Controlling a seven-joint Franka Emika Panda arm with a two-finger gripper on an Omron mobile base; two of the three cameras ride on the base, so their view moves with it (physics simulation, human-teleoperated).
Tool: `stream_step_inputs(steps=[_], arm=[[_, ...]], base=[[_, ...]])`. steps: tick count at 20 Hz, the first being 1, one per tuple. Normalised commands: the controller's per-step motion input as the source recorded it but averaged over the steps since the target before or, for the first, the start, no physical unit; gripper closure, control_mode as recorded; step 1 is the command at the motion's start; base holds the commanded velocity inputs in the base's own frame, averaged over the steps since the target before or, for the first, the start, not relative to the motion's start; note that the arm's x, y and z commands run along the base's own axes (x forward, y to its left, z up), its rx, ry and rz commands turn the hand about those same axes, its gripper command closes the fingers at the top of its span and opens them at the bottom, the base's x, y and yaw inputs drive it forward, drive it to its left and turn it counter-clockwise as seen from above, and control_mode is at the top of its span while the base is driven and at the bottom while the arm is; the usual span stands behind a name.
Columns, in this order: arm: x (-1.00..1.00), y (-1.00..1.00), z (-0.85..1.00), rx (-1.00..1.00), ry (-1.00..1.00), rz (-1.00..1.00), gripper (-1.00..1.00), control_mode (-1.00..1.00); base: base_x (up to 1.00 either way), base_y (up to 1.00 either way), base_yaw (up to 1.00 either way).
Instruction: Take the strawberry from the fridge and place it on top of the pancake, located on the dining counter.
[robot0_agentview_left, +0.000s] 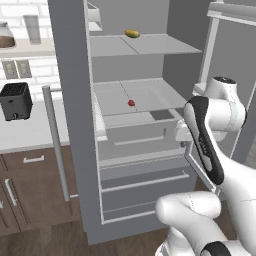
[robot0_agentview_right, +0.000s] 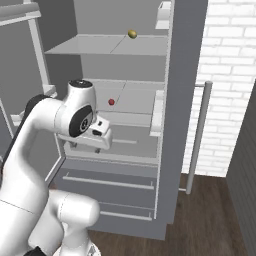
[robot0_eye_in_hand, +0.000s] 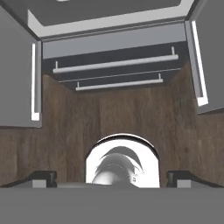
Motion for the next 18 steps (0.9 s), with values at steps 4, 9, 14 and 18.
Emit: stream_step_inputs(steps=[4, 9, 14, 18], arm=[[0.00, 0.37, -0.11, -0.08, 0.00, -0.01, -1.00, -1.00], [-0.03, -0.02, -0.39, -0.06, -0.01, 0.01, -1.00, -1.00], [-0.02, 0.00, -0.24, -0.12, -0.01, 0.01, -1.00, -1.00], [0.00, 0.00, -0.19, -0.09, 0.00, 0.01, -1.00, -1.00]], base=[[0.00, 0.00, 0.00], [0.00, 0.00, 0.00], [0.00, 0.00, 0.00], [0.00, 0.00, 0.00]])
